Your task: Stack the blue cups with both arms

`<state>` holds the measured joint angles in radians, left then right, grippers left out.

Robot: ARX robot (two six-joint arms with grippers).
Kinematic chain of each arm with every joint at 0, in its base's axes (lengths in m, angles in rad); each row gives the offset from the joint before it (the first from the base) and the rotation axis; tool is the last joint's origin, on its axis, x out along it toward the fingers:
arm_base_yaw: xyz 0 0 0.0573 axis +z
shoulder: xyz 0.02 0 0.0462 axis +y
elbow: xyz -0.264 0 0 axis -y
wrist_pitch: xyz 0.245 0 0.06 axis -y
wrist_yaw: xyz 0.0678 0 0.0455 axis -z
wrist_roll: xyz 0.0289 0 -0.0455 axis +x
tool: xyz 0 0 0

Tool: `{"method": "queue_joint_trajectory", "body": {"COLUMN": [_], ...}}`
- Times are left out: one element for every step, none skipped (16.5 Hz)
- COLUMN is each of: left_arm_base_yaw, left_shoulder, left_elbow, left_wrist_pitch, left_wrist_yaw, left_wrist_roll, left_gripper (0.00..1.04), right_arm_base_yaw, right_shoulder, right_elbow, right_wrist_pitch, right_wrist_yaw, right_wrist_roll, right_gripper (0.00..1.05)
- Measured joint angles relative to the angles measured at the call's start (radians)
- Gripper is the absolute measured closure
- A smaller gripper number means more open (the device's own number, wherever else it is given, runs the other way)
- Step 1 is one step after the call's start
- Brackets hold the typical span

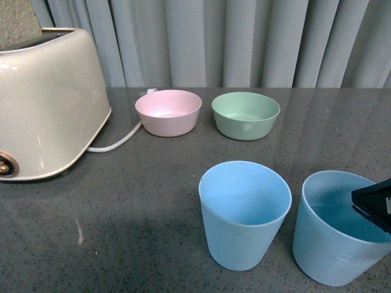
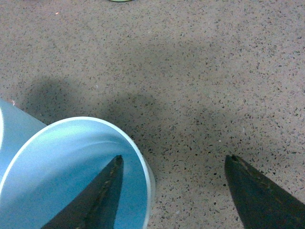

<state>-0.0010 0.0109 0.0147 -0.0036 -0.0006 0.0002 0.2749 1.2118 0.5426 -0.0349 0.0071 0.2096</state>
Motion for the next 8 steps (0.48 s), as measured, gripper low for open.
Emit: {"method": "queue_joint_trajectory", "body": {"left_arm_base_yaw": [0.000,0.000,0.000,0.000,0.000,0.000,0.000,0.000], "left_shoulder": [0.000,0.000,0.000,0.000,0.000,0.000,0.000,0.000], "left_elbow": [0.000,0.000,0.000,0.000,0.000,0.000,0.000,0.000], "left_wrist_pitch": [0.000,0.000,0.000,0.000,0.000,0.000,0.000,0.000], "left_wrist_yaw": [0.000,0.000,0.000,0.000,0.000,0.000,0.000,0.000], "left_wrist_roll": [0.000,0.000,0.000,0.000,0.000,0.000,0.000,0.000], "left_gripper": [0.07,0.07,0.07,0.07,0.07,0.07,0.07,0.07], "right_arm_base_yaw": [0.000,0.000,-0.001,-0.002,-0.006,-0.008,-0.018,-0.028], "right_shoulder": [0.000,0.000,-0.001,-0.001,-0.003,-0.010,-0.020,-0.028], "right_elbow": [0.000,0.002,0.006,0.007,0.008,0.013,0.018,0.024], "right_wrist_pitch": [-0.006,-0.010,-0.023,-0.025,-0.031,-0.034,-0.048,-0.058], "right_wrist_yaw": [-0.001,-0.001,-0.006,-0.013,-0.016,-0.024,-0.025,-0.022], "right_wrist_roll": [0.005,0.009,0.016,0.021,0.027,0.029,0.030,0.029], "right_gripper": [0.51,0.62,0.75,0.84,0.94,1.02,1.03,1.03]}}
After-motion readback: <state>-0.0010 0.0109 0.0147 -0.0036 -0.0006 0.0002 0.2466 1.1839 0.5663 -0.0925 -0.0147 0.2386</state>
